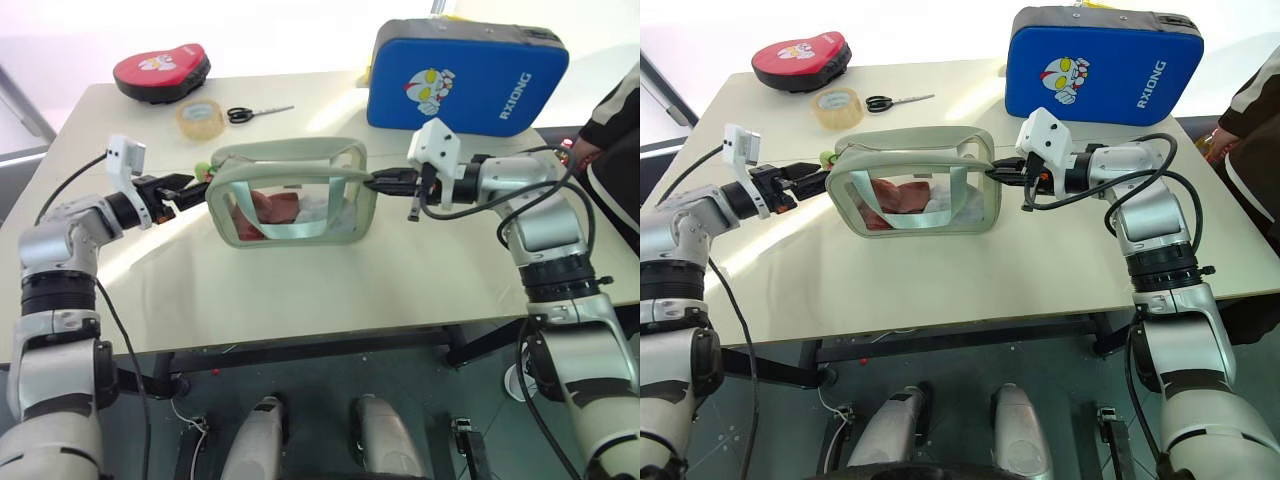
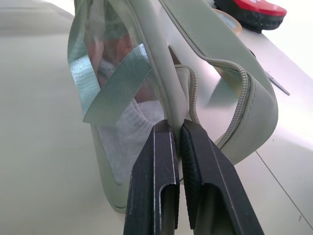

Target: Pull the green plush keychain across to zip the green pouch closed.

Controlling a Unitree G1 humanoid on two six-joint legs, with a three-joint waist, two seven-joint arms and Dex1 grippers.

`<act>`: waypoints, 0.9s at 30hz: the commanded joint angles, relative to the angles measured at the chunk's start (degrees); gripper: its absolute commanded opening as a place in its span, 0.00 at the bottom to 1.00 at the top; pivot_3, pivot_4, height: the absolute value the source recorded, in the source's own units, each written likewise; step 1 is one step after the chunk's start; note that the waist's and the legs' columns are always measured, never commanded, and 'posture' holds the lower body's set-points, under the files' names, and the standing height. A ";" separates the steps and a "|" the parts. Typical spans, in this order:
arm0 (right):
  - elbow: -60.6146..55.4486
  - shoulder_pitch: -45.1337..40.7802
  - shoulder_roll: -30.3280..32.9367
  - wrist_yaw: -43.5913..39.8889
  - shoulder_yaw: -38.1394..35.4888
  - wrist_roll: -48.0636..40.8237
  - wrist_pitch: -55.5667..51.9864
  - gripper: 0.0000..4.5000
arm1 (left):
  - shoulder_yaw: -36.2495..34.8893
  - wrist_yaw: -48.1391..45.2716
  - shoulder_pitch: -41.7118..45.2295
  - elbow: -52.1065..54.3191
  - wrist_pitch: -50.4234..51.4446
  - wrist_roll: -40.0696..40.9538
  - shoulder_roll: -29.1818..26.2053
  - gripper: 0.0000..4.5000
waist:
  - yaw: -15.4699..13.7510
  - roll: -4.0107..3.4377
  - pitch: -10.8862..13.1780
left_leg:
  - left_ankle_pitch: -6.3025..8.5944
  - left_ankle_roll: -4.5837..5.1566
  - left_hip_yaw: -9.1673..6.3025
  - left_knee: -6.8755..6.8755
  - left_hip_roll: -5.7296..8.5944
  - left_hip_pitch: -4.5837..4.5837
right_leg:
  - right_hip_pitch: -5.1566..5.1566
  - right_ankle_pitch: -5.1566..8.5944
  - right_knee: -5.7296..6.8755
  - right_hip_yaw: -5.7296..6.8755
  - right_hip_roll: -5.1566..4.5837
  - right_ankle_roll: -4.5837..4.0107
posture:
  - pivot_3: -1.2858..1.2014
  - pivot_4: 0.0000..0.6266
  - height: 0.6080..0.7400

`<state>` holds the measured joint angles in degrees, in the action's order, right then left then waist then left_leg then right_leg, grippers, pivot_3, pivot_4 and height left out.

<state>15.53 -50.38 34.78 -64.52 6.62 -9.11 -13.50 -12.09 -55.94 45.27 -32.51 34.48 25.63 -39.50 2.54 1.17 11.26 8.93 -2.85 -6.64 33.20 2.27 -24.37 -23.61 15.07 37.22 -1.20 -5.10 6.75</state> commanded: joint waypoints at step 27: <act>-1.50 -1.79 -0.49 0.43 -0.51 -0.17 1.26 0.00 | -1.95 -1.68 2.35 14.97 -0.20 2.29 -5.66 0.01 | 0.02 0.00 0.00 | 0.00 0.00 0.00 0.00 -0.01 0.00 | -0.01 0.00 0.00 0.00 0.00 0.00 | 0.52 0.24 1.00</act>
<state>15.46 -50.68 34.43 -64.34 6.63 -9.07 -13.33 -13.17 -57.37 45.99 -20.37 34.80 26.87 -44.60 2.56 1.17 11.26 8.93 -2.86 -6.64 33.20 2.26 -24.36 -23.61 15.07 37.22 -1.21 -5.10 6.75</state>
